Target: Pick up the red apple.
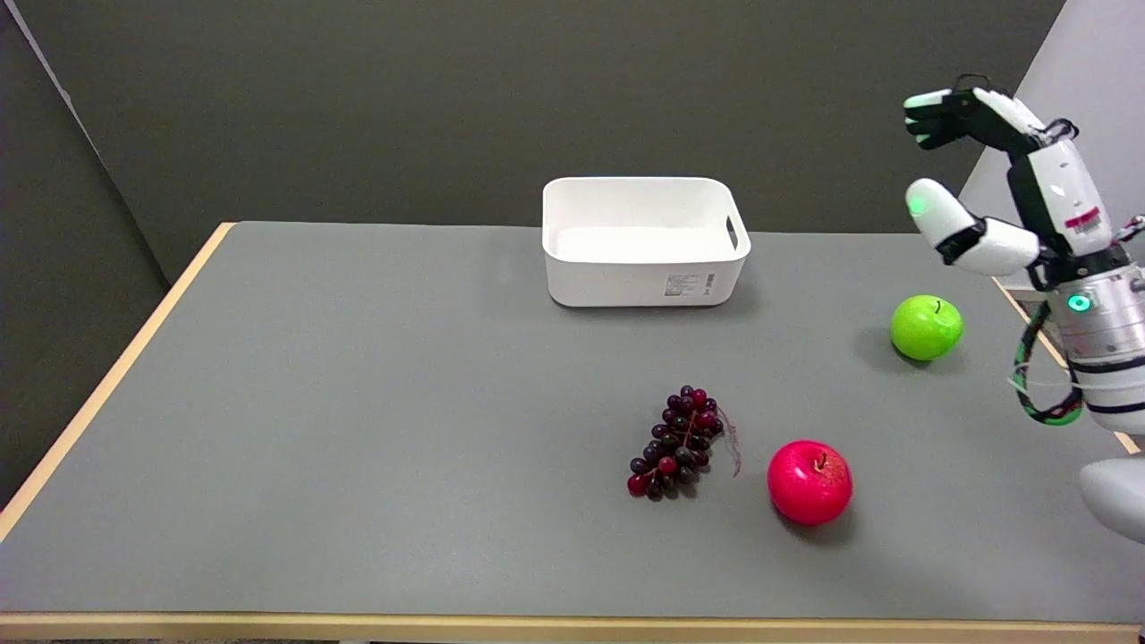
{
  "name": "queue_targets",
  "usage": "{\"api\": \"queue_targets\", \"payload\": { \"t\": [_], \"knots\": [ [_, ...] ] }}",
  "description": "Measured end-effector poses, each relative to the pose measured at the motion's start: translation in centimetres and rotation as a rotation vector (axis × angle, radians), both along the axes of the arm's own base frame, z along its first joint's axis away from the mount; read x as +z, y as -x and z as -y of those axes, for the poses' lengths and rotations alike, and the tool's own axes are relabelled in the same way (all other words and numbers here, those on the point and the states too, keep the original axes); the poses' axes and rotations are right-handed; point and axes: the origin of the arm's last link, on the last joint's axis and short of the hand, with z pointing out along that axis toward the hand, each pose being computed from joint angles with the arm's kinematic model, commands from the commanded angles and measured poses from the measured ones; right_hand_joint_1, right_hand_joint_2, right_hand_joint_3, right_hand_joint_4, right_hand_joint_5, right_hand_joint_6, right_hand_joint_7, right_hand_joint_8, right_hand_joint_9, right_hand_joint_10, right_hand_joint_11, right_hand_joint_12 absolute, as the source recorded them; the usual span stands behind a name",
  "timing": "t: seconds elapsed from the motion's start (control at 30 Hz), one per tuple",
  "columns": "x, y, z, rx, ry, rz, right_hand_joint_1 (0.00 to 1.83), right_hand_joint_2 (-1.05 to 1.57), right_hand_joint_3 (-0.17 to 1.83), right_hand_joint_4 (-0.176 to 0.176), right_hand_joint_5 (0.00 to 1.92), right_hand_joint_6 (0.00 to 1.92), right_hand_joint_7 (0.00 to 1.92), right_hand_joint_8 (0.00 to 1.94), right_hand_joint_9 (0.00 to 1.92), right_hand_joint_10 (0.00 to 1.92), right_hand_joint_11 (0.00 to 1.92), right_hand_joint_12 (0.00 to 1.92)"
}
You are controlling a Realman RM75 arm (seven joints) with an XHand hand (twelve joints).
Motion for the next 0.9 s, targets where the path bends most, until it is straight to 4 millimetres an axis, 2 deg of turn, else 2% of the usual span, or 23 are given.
{"api": "queue_targets", "payload": {
  "t": [0.27,0.33,0.43,0.57,0.63,0.7,0.9],
  "knots": [
    [2.5,1.1,-2.5,-0.045,-0.027,0.083,0.27,0.65,0.84,0.121,0.37,0.73,0.57,0.64,0.51,1.1,0.32,1.48],
    [3.1,1.3,-3.2,-0.057,-0.035,0.098,0.22,0.61,0.94,0.122,0.37,0.71,0.56,0.64,0.53,1.05,0.33,1.47],
    [3.9,1.8,-4.3,-0.078,-0.048,0.113,0.27,0.61,0.89,0.101,0.36,0.68,0.54,0.61,0.5,1.07,0.3,1.5],
    [4.6,2.6,-5.9,-0.109,-0.067,0.121,0.23,0.59,0.91,0.103,0.35,0.67,0.53,0.6,0.5,1.04,0.31,1.48],
    [4.7,3.0,-6.6,-0.127,-0.08,0.121,0.27,0.63,0.84,0.091,0.35,0.66,0.53,0.58,0.47,1.08,0.3,1.49],
    [4.7,3.3,-7.2,-0.143,-0.092,0.116,0.24,0.59,0.92,0.09,0.34,0.65,0.52,0.59,0.48,1.03,0.31,1.49],
    [4.3,4.6,-8.9,-0.2,-0.126,0.085,0.29,0.58,0.91,0.091,0.34,0.66,0.52,0.59,0.48,1.03,0.31,1.49]
  ]
}}
